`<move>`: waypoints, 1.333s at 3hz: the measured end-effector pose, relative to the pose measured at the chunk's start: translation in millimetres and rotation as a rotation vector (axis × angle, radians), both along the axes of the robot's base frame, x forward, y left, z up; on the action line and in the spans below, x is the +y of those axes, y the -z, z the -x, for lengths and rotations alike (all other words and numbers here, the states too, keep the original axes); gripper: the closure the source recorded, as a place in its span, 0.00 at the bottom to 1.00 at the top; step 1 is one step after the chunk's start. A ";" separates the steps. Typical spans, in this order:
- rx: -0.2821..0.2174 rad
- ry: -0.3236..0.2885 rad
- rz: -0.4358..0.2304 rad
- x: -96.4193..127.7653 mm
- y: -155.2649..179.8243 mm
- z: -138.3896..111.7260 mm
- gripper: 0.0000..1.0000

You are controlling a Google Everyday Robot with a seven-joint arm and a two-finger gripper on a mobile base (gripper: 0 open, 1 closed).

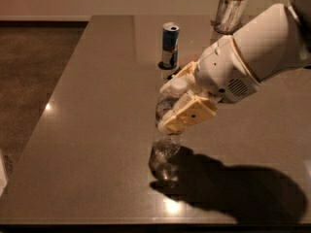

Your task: Knock water bottle over

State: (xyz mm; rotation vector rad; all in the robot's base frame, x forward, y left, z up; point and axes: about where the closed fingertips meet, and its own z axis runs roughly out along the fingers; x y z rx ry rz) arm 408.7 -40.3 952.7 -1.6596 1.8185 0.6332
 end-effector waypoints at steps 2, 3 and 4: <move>0.023 0.068 0.093 -14.0 -27.7 -14.0 0.87; 0.093 0.106 0.244 -34.0 -32.5 -34.2 1.00; 0.159 0.142 0.379 -58.7 -23.7 -53.6 1.00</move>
Offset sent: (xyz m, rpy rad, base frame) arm 0.0348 -0.0358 0.0469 -0.2921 0.1132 -0.1503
